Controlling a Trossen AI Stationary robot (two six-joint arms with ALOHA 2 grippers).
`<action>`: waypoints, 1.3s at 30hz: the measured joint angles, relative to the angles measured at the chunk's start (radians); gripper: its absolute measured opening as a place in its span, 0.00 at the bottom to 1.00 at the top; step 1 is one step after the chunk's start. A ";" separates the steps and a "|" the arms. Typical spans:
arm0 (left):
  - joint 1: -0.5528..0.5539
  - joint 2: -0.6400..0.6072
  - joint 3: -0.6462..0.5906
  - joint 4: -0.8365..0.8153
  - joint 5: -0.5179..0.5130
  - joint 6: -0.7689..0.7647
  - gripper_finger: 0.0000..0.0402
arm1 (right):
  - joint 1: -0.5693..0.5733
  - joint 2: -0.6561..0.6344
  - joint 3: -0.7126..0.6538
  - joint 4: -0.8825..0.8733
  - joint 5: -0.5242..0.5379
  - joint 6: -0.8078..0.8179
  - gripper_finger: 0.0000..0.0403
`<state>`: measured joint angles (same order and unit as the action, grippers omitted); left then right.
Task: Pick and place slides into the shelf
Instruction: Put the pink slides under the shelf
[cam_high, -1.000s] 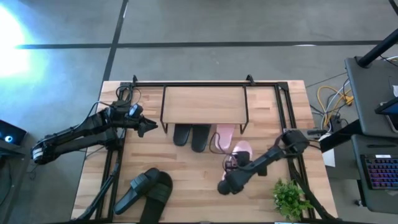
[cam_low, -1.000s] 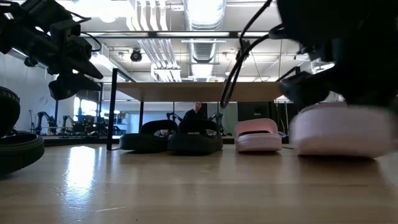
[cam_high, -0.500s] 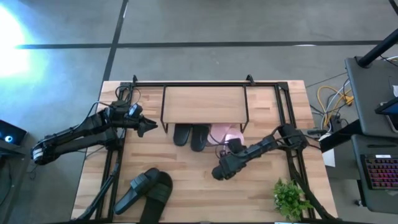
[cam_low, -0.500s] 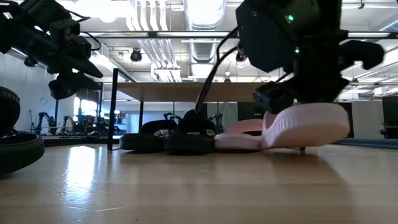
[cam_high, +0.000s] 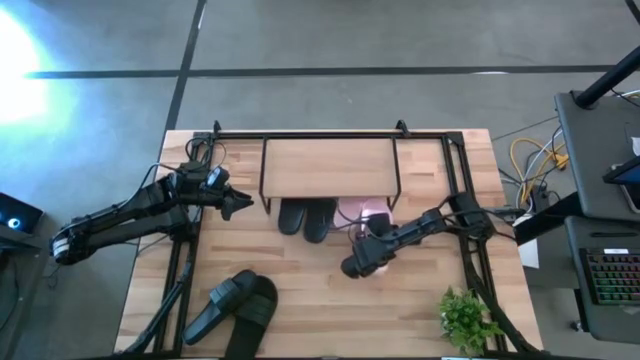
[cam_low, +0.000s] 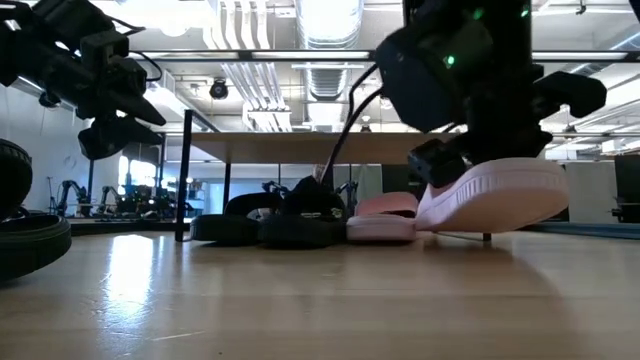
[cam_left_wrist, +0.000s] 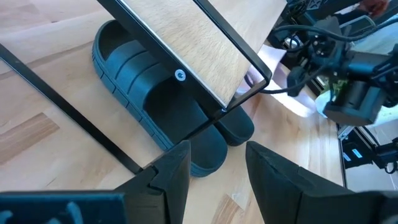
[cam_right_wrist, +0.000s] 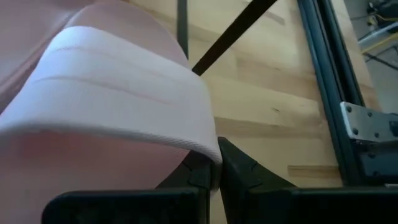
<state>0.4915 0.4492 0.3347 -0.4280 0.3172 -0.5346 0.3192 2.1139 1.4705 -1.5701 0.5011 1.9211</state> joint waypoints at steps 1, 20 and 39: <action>0.000 0.000 0.000 0.000 0.000 0.000 0.35 | -0.008 0.000 -0.005 0.000 0.000 0.009 0.02; 0.000 0.000 0.000 0.000 0.000 -0.007 0.35 | -0.105 -0.004 0.046 0.056 0.202 -0.324 0.04; 0.000 0.000 0.000 0.000 -0.019 -0.008 0.35 | -0.176 -0.008 -0.050 0.046 0.180 -0.322 0.07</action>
<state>0.4912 0.4492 0.3347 -0.4278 0.2985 -0.5430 0.1434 2.1056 1.4202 -1.5241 0.6809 1.5989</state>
